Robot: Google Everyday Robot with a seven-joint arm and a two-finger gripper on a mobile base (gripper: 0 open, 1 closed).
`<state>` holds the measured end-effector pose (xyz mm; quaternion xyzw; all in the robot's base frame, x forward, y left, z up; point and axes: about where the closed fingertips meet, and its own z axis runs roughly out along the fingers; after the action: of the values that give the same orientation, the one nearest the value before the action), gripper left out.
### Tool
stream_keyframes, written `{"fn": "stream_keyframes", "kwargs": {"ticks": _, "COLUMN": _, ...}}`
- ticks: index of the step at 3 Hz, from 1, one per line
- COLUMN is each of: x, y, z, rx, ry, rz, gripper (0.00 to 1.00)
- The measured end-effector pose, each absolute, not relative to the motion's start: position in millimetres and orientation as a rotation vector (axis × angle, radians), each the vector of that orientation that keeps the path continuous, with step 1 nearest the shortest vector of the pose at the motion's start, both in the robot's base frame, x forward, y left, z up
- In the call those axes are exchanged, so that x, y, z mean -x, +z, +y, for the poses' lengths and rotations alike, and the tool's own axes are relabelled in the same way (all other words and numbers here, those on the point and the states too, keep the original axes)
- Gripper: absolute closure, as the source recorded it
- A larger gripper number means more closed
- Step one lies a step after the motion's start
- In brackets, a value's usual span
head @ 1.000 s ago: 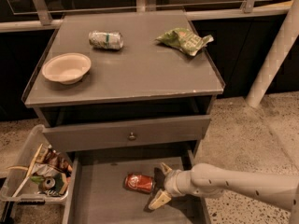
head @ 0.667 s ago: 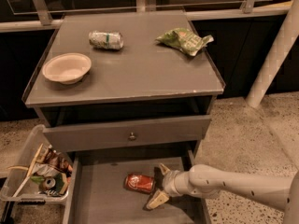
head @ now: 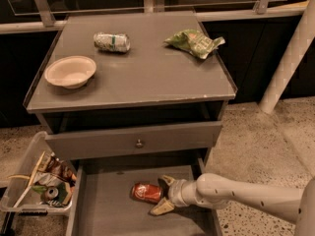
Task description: Pick coke can from middle drawer and place on counter
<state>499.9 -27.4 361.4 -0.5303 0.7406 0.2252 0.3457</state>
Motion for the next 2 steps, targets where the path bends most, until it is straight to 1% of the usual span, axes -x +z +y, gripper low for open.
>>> {"fn": "stream_keyframes", "kwargs": {"ticks": 2, "x": -499.8, "y": 361.4, "z": -27.3, "rx": 1.377, "ry": 0.585, "rz": 1.922, "gripper": 0.64}}
